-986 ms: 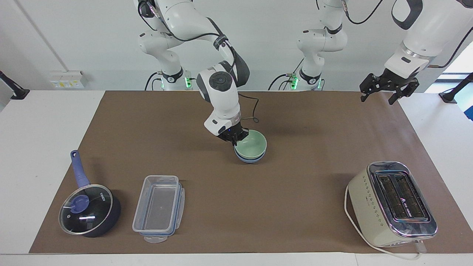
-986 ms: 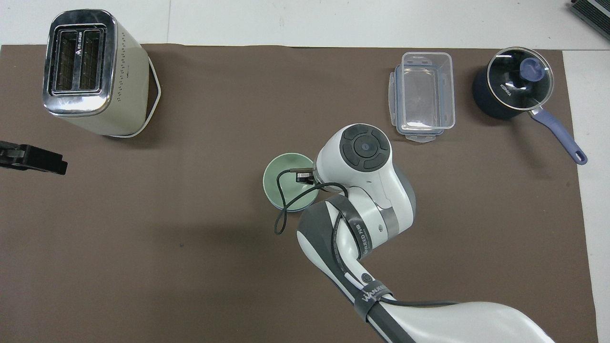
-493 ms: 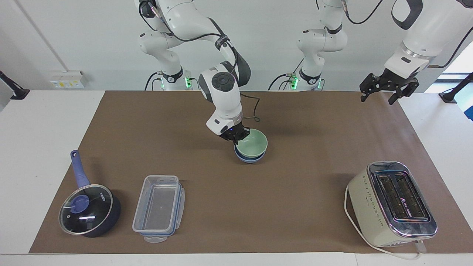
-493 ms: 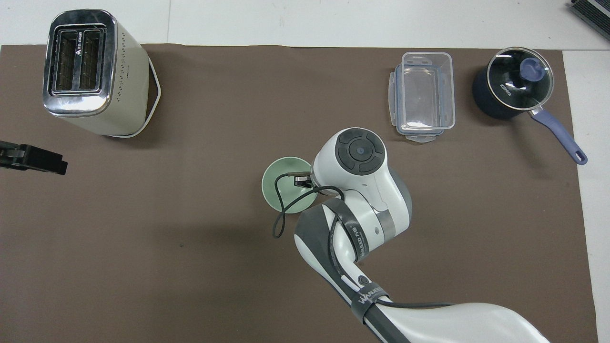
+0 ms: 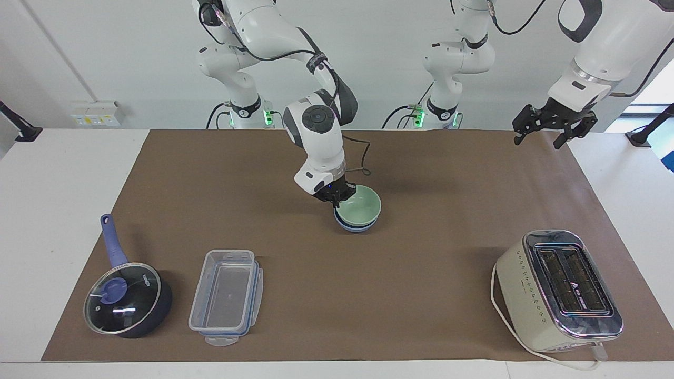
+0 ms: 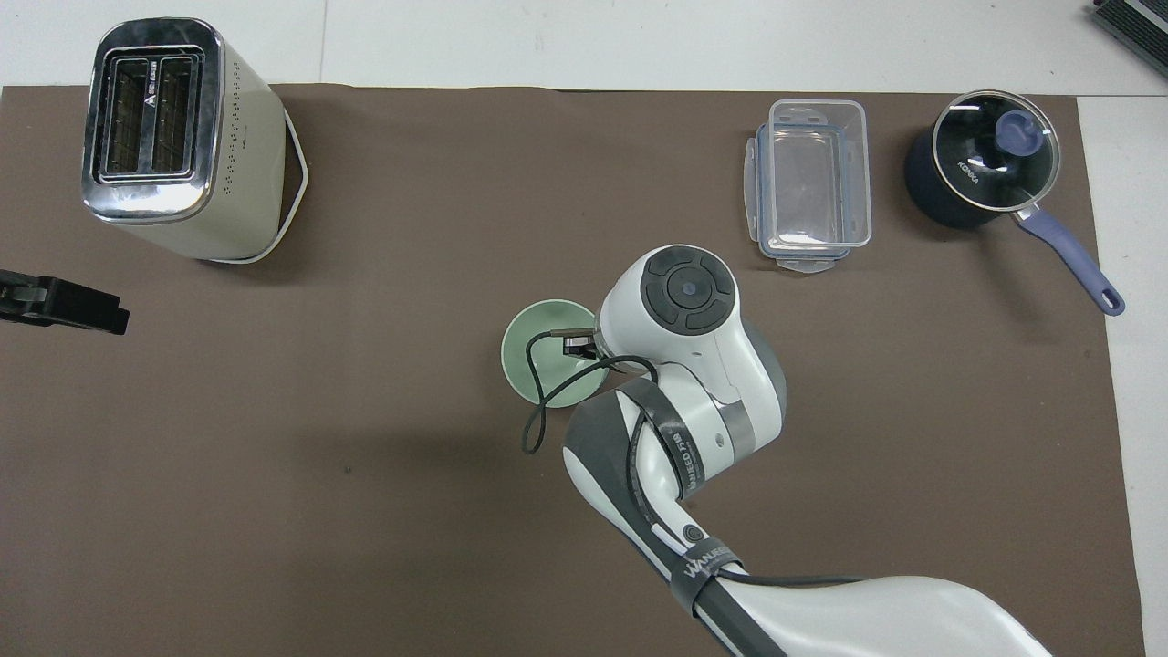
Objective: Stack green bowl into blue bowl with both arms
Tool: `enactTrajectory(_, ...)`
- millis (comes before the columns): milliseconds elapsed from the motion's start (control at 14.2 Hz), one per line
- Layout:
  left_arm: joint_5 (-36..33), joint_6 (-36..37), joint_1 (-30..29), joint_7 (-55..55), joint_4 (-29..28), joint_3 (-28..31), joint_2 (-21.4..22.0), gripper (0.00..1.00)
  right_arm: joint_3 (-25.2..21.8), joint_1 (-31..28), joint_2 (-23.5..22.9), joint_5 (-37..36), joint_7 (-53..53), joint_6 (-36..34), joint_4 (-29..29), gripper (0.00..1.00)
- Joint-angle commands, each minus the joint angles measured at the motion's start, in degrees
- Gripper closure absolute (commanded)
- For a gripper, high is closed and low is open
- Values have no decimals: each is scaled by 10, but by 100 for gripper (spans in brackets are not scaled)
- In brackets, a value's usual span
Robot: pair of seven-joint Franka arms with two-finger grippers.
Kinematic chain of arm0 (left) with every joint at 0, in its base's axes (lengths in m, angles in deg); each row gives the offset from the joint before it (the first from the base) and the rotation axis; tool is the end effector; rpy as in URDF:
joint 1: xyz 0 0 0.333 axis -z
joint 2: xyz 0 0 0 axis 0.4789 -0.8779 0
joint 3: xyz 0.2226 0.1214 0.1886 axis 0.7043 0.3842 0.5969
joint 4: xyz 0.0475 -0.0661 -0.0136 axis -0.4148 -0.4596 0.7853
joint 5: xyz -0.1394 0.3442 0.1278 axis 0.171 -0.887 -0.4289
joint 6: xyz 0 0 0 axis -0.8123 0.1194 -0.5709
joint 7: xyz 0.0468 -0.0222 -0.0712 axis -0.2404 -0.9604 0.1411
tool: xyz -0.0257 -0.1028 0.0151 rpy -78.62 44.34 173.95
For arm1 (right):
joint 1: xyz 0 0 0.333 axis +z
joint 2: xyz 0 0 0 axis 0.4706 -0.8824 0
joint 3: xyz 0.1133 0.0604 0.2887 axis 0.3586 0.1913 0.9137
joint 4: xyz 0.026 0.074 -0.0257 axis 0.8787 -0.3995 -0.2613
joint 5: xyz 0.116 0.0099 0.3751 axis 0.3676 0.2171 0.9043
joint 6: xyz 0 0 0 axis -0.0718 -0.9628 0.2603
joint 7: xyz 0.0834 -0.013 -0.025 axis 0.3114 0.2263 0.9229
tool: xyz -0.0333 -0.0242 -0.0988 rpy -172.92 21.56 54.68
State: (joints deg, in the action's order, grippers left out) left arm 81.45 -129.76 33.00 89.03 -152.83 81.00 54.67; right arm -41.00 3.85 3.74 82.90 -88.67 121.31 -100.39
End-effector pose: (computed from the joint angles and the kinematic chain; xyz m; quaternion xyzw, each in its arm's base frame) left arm 0.5439 -0.0166 0.6241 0.9958 -0.0898 -0.0132 0.0103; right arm 0.5530 0.3381 0.3626 -0.9983 0.0174 0.0073 0.0560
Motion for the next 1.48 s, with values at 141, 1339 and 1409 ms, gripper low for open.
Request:
enactTrajectory(141,-9,-5,-3,3,-6,-2,7,0,4,-4,1,-8,-4,9,-5,89)
enactTrajectory(1339,-9,-5,-3,2,-6,-2,7,0,-3,-117,120,-48,30,-36,6,0)
enactTrajectory(1409,-9,-5,-3,2,-6,-2,7,0,-3,-128,136,-48,37,-49,7,0)
